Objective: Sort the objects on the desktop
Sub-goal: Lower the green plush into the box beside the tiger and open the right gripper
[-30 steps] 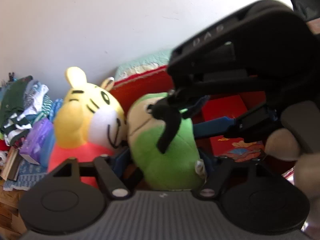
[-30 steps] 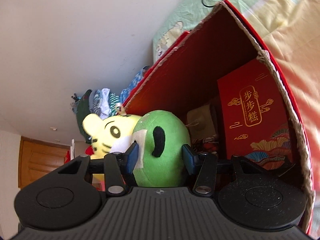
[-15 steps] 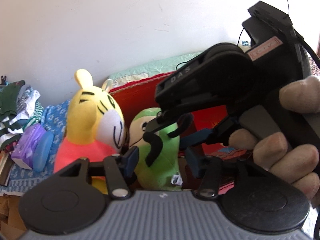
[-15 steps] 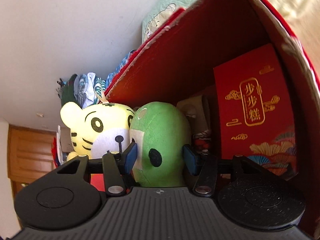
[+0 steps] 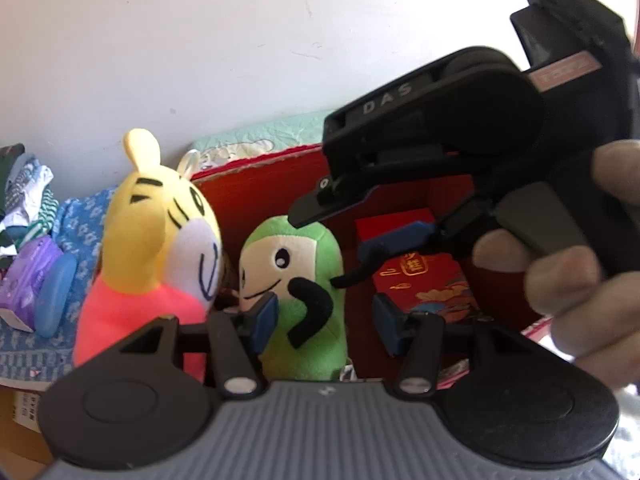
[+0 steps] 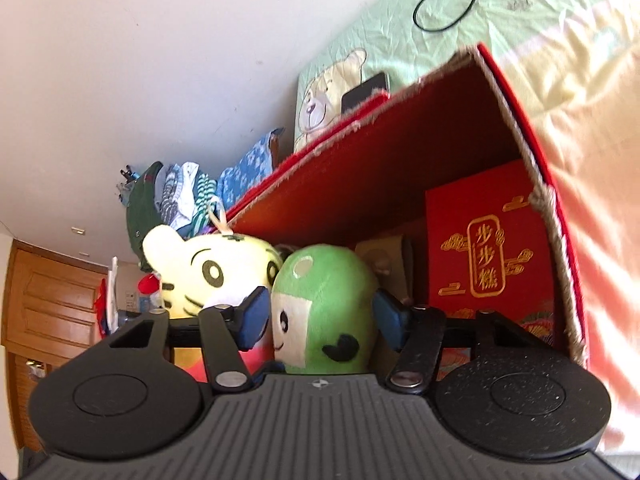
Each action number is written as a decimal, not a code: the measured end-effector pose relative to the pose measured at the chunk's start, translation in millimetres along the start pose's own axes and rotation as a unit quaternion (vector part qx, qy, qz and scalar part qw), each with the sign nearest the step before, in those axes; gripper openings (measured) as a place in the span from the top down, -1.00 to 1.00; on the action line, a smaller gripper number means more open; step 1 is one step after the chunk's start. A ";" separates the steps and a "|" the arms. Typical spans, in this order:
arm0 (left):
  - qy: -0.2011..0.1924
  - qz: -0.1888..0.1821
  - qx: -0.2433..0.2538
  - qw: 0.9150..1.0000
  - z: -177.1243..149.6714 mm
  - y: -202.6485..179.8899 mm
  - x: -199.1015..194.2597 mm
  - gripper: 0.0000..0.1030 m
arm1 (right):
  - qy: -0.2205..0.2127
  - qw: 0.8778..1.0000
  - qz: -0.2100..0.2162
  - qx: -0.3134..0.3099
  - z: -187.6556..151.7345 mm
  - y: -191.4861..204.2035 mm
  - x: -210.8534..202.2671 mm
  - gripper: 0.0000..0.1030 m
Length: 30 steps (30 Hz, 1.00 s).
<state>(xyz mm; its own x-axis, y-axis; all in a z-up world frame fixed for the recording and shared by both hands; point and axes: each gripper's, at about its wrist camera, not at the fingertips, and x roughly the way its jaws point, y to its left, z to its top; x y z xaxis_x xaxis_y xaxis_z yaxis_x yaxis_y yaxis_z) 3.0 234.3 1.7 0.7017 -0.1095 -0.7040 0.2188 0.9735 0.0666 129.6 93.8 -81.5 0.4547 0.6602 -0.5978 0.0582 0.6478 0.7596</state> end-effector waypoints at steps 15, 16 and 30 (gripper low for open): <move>0.003 -0.008 0.010 1.000 -7.2 6.1 13.2 -0.05 | 0.047 0.998 0.004 -0.035 5.5 6.5 32.9 0.10; 0.004 -0.009 0.010 1.000 -6.1 6.1 13.3 -0.05 | 0.047 0.998 0.005 -0.037 6.1 6.3 32.3 0.09; -0.002 -0.032 -0.011 0.999 -8.6 11.7 3.6 -0.45 | 0.006 0.999 0.000 -0.049 4.1 3.6 4.7 -0.10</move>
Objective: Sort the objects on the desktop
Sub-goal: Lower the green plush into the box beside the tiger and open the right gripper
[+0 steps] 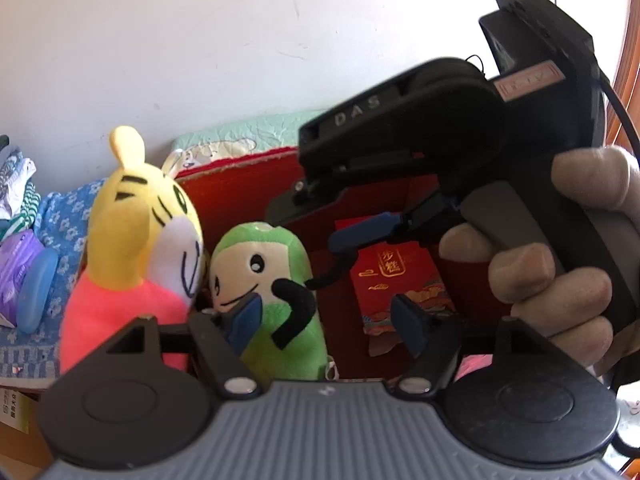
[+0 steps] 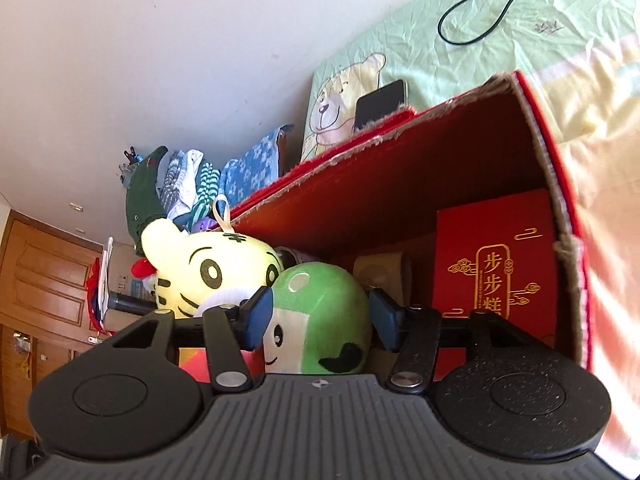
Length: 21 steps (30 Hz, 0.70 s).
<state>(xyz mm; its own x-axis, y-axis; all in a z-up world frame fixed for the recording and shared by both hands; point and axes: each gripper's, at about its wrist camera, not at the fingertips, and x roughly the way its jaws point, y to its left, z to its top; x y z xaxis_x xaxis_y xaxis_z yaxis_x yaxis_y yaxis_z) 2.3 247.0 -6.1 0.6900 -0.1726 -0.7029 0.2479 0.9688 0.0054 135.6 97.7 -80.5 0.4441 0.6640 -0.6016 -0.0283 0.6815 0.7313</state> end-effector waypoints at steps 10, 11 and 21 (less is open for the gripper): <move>-0.011 0.006 0.001 1.000 -2.4 3.7 1.8 -0.56 | -0.016 1.000 -0.010 -0.007 -2.9 0.3 -6.6 -0.04; -0.013 0.008 0.002 1.000 -2.8 3.5 0.6 -0.59 | -0.018 1.000 -0.008 -0.004 -3.2 -0.6 -7.9 -0.04; -0.012 0.015 -0.006 1.000 4.6 0.8 2.9 -0.61 | -0.045 0.998 -0.024 -0.023 -10.7 5.5 -24.5 -0.03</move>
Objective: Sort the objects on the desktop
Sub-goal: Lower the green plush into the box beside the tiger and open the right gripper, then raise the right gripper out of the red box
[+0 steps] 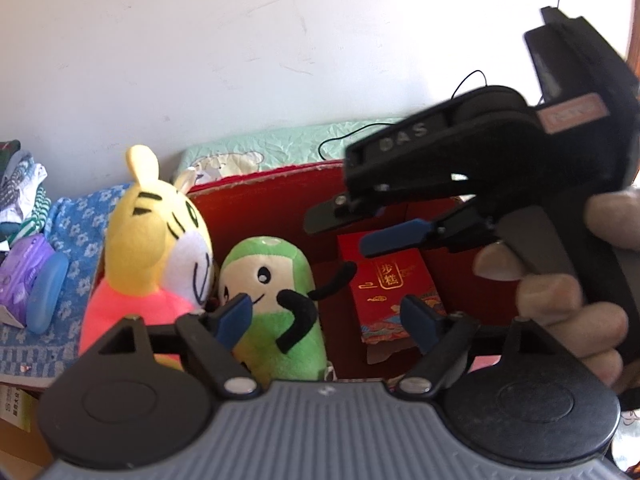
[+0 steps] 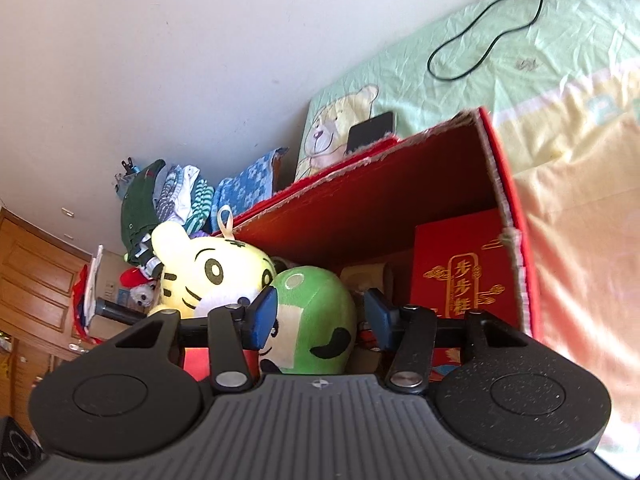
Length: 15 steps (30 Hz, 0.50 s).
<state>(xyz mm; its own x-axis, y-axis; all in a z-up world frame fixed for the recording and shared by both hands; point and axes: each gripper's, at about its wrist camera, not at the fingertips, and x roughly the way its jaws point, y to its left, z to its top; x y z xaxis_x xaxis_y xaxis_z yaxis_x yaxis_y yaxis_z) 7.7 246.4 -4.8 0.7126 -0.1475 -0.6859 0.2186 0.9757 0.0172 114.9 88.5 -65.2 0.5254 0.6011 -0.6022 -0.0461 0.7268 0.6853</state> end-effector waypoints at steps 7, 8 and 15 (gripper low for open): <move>0.011 0.006 -0.013 1.000 5.2 -1.4 2.0 -0.63 | -0.023 1.000 -0.003 -0.006 -6.5 -0.2 -18.5 -0.01; 0.012 0.010 -0.013 1.000 5.6 -2.2 -1.9 -0.64 | -0.027 1.000 -0.004 -0.008 -8.0 0.7 -21.1 -0.01; 0.015 0.026 -0.010 0.999 8.9 -6.5 -2.8 -0.66 | -0.051 0.998 -0.011 -0.022 -16.5 3.5 -35.5 -0.01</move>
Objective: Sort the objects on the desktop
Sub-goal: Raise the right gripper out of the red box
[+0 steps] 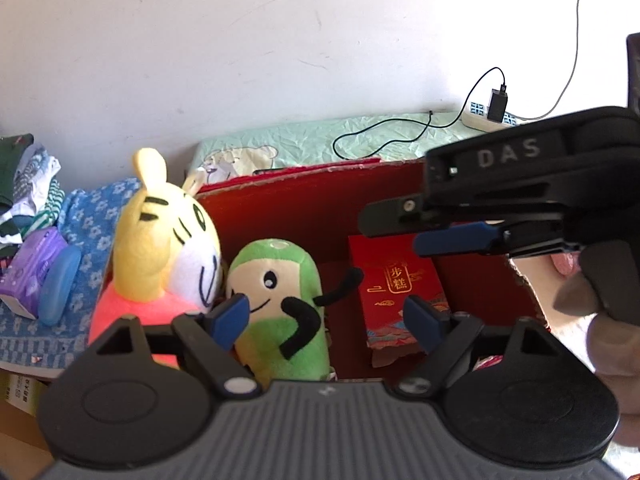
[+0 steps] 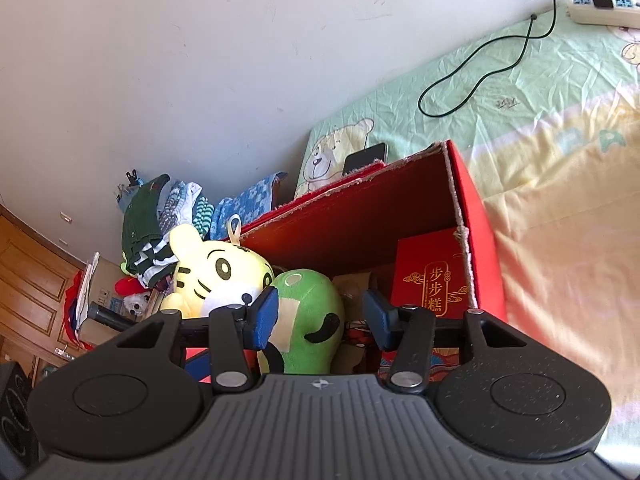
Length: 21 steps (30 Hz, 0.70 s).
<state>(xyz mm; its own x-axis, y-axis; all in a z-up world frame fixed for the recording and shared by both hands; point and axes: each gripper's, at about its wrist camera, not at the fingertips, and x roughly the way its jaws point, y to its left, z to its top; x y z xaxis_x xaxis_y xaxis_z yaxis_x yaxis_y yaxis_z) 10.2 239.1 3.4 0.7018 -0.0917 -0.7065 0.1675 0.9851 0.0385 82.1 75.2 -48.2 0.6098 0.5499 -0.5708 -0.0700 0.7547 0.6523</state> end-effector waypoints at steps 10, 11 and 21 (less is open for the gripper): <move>-0.001 0.010 0.001 1.000 2.8 -0.4 -2.8 -0.73 | -0.030 0.999 -0.028 -0.004 -10.7 -1.1 -14.3 -0.01; -0.001 0.008 0.001 1.000 3.0 -0.7 -4.0 -0.74 | -0.032 0.999 -0.032 -0.008 -11.7 0.2 -15.0 -0.01; 0.001 0.023 -0.013 1.000 4.6 4.0 -3.3 -0.79 | -0.040 0.996 -0.072 -0.027 -19.6 3.8 -22.0 -0.03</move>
<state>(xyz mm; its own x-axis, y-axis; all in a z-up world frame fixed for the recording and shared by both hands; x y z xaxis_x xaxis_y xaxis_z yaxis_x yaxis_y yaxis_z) 11.7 242.7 9.1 0.7065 -0.0448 -0.7063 0.1166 0.9917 0.0537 52.9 72.9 -43.0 0.6779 0.4057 -0.6130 -0.0185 0.8431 0.5374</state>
